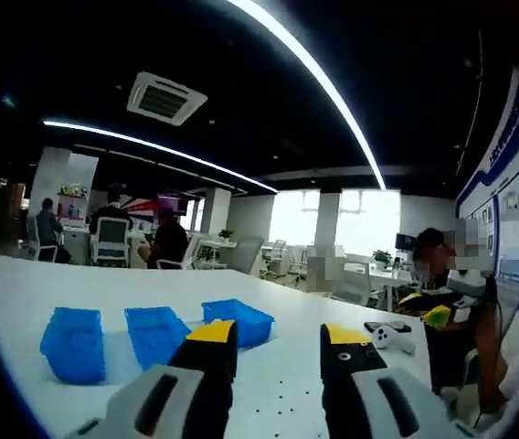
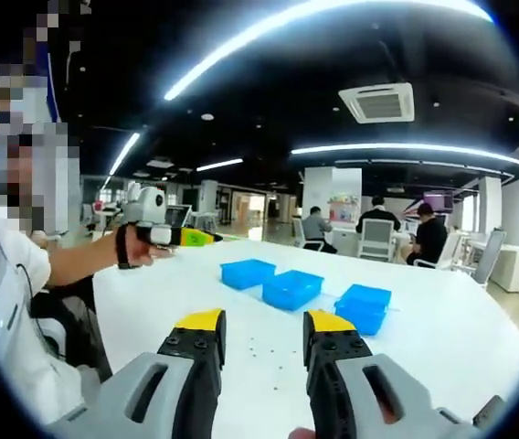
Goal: Pick up the resistors one by one and place each resistor into its matching bin, sorting the parts by color and model until every resistor is separated into the correct bin for its type
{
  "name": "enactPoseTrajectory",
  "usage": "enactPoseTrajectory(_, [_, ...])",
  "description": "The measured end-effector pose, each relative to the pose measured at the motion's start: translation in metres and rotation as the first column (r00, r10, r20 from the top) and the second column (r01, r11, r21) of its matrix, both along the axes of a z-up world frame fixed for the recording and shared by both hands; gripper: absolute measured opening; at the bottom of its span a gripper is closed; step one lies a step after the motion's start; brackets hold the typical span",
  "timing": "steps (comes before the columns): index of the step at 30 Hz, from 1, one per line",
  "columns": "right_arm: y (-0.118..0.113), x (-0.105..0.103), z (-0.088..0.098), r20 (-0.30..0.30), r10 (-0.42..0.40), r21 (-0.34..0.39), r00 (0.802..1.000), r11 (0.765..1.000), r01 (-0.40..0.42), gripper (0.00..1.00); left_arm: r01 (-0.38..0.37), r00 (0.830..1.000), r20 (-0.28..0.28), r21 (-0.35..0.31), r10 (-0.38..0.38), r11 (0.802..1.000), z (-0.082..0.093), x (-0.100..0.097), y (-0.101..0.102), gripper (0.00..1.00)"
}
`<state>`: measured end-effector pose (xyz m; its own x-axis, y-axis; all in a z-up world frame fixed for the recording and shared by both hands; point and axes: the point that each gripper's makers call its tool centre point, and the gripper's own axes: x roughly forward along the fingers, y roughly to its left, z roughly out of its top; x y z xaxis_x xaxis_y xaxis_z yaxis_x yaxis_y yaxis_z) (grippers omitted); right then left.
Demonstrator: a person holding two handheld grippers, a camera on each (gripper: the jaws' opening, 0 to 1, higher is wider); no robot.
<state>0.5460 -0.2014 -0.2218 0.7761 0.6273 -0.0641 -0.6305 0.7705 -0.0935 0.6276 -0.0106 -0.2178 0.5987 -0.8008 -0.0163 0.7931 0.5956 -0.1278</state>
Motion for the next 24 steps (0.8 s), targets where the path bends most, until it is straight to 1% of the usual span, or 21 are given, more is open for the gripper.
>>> enactPoseTrajectory(2, [0.000,0.000,0.000,0.000,0.004,0.005,1.000,1.000,-0.004,0.37,-0.015,1.000,0.021,0.038,0.014,0.999,-0.010,-0.008,0.012,0.38])
enactPoseTrajectory(5, [0.000,0.000,0.000,-0.001,0.008,0.005,1.000,1.000,-0.008,0.38,-0.020,1.000,0.015,0.038,0.020,0.999,-0.015,-0.014,0.023,0.38])
enactPoseTrajectory(8, [0.001,-0.001,-0.002,-0.006,0.009,0.002,1.000,1.000,-0.009,0.38,-0.021,1.000,0.006,0.030,0.021,0.999,-0.016,-0.019,0.029,0.38])
enactPoseTrajectory(10, [0.000,-0.001,-0.001,-0.008,0.006,0.003,1.000,1.000,-0.006,0.38,-0.017,1.000,0.005,0.050,0.017,0.999,-0.018,-0.021,0.031,0.37])
enactPoseTrajectory(13, [-0.001,-0.001,-0.001,-0.006,0.003,0.004,1.000,1.000,-0.003,0.37,0.013,1.000,-0.001,0.120,-0.013,0.993,-0.024,-0.024,0.030,0.35])
enactPoseTrajectory(16, [-0.001,0.000,-0.001,-0.009,0.001,0.001,1.000,1.000,-0.001,0.37,0.060,0.998,-0.046,0.195,-0.052,0.979,-0.033,-0.026,0.024,0.34])
enactPoseTrajectory(18, [0.000,-0.001,-0.002,-0.010,0.003,-0.002,1.000,1.000,-0.003,0.37,0.101,0.994,-0.060,0.267,-0.088,0.958,-0.040,-0.026,0.017,0.34])
enactPoseTrajectory(19, [0.000,-0.001,-0.002,-0.011,0.005,-0.002,1.000,1.000,-0.005,0.37,0.132,0.991,-0.072,0.322,-0.115,0.937,-0.047,-0.027,0.013,0.34])
enactPoseTrajectory(20, [0.000,-0.001,-0.002,-0.010,0.005,-0.003,1.000,1.000,-0.005,0.37,0.158,0.987,-0.086,0.360,-0.135,0.920,-0.052,-0.027,0.009,0.34])
enactPoseTrajectory(22, [0.000,-0.001,-0.002,-0.011,0.006,-0.003,1.000,1.000,-0.006,0.37,0.210,0.977,-0.122,0.423,-0.174,0.882,-0.063,-0.027,0.002,0.34])
enactPoseTrajectory(23, [-0.001,-0.001,-0.001,-0.010,0.006,-0.002,1.000,1.000,-0.006,0.37,0.226,0.973,-0.135,0.441,-0.185,0.868,-0.067,-0.027,-0.001,0.34])
enactPoseTrajectory(24, [-0.001,-0.001,-0.001,-0.010,0.006,-0.001,1.000,1.000,-0.006,0.37,0.248,0.968,-0.154,0.469,-0.198,0.848,-0.073,-0.026,-0.004,0.34])
